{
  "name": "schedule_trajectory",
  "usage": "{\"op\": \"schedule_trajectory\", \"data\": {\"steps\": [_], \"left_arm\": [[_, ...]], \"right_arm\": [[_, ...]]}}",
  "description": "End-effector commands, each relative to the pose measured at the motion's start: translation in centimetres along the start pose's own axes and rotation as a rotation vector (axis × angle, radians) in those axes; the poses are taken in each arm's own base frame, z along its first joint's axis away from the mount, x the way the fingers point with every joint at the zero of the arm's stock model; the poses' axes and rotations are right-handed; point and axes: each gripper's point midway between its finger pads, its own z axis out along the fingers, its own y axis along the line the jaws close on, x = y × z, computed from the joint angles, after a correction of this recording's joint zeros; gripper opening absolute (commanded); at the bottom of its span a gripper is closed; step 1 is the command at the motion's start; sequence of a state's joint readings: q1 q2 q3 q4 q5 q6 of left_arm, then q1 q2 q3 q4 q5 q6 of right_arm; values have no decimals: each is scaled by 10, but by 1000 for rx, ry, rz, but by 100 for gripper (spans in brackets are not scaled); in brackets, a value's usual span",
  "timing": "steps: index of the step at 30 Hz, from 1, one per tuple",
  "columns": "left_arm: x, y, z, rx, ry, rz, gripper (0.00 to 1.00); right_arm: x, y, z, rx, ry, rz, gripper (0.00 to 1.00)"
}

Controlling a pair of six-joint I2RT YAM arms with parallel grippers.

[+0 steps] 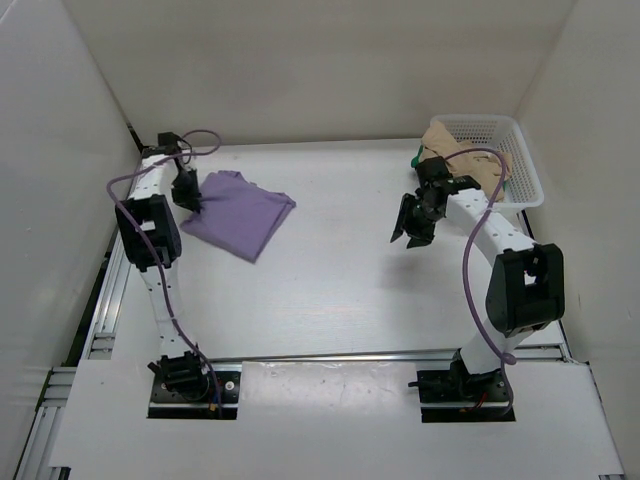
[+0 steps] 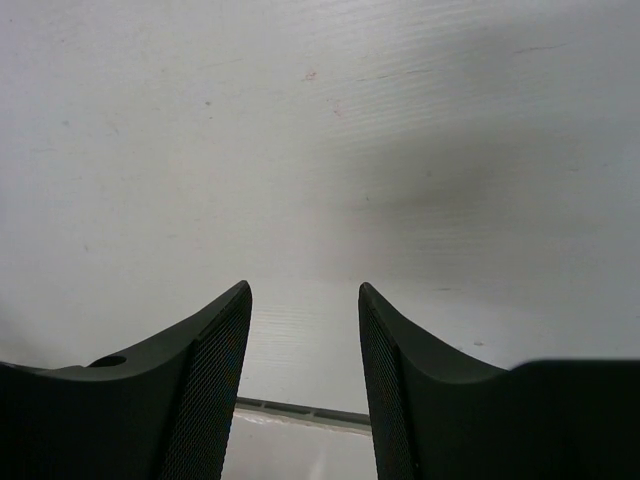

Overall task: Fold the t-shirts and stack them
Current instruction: Put the neatly folded tshirt into the corner of the board with the left arm

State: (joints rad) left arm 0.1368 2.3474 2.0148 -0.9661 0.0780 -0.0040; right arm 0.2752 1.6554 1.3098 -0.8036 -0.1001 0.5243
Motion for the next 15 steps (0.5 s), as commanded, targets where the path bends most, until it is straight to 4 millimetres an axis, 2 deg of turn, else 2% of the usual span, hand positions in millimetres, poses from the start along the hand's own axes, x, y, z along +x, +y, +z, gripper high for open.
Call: {"op": "schedule_trajectory", "data": {"steps": [1, 3, 4, 6, 7, 8, 9, 10, 11, 14, 15], "left_arm": [[-44, 64, -17, -146, -125, -73, 10], [-56, 89, -12, -172, -169, -108, 10], [-68, 99, -21, -189, -214, -120, 10], [-75, 115, -20, -201, -244, -142, 10], [-82, 129, -23, -214, -285, -161, 10], [-90, 130, -26, -217, -314, -160, 10], [-93, 140, -25, -225, -328, -173, 10], [-94, 141, -20, -225, -325, -173, 10], [-104, 156, -28, -239, -366, -191, 10], [-108, 168, -21, -257, -378, -203, 10], [-119, 175, -30, -265, -420, -209, 10]], "right_arm": [[-8, -4, -19, 40, -35, -25, 52], [-6, -7, -19, 60, -17, -22, 52], [-5, -8, -16, 65, -9, -20, 52], [0, -11, -17, 77, 13, -8, 52], [-2, -9, -19, 72, 4, -9, 52], [-3, -10, -21, 84, 2, 0, 52], [-1, -11, -22, 89, 11, 2, 52], [2, -13, -20, 98, 27, 4, 52], [-1, -12, -23, 104, 17, 3, 53], [-4, -14, -29, 124, 8, 2, 53], [-4, -14, -31, 125, 10, 3, 53]]}}
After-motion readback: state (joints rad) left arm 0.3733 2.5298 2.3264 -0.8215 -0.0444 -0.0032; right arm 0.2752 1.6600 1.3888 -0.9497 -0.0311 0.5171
